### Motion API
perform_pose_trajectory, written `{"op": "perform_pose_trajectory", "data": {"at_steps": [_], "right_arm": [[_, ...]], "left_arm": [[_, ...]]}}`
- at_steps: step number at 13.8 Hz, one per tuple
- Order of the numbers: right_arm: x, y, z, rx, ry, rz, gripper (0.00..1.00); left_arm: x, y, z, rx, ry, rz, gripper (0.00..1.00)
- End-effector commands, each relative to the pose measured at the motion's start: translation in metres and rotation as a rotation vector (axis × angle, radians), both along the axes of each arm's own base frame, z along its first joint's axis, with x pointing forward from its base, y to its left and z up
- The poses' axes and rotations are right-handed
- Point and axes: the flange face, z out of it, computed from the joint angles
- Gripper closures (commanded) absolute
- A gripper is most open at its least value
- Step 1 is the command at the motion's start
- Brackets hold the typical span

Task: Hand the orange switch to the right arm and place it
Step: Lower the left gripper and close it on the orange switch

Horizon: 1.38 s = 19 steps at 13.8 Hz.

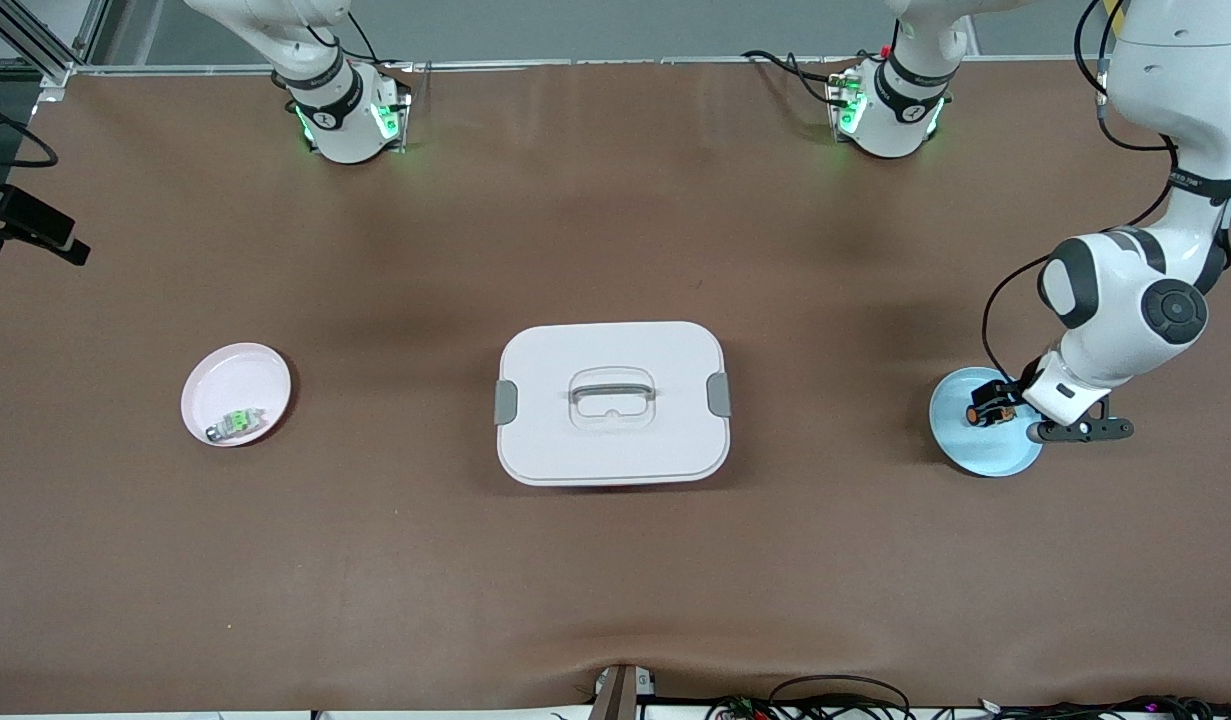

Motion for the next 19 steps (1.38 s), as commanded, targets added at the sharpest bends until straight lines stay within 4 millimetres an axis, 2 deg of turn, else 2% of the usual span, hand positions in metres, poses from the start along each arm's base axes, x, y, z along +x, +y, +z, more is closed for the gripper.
{"op": "perform_pose_trajectory", "data": {"at_steps": [1, 9, 19], "right_arm": [[0.001, -0.001, 0.003, -0.014, 0.000, 0.009, 0.00], [0.001, -0.001, 0.003, -0.014, 0.000, 0.009, 0.00], [0.001, 0.000, 0.003, -0.014, 0.000, 0.010, 0.00]], "left_arm": [[0.003, 0.001, -0.004, 0.006, -0.033, 0.000, 0.00], [0.001, -0.001, -0.034, 0.002, -0.060, 0.001, 0.00], [-0.007, -0.001, -0.041, 0.000, -0.040, 0.004, 0.00]]}}
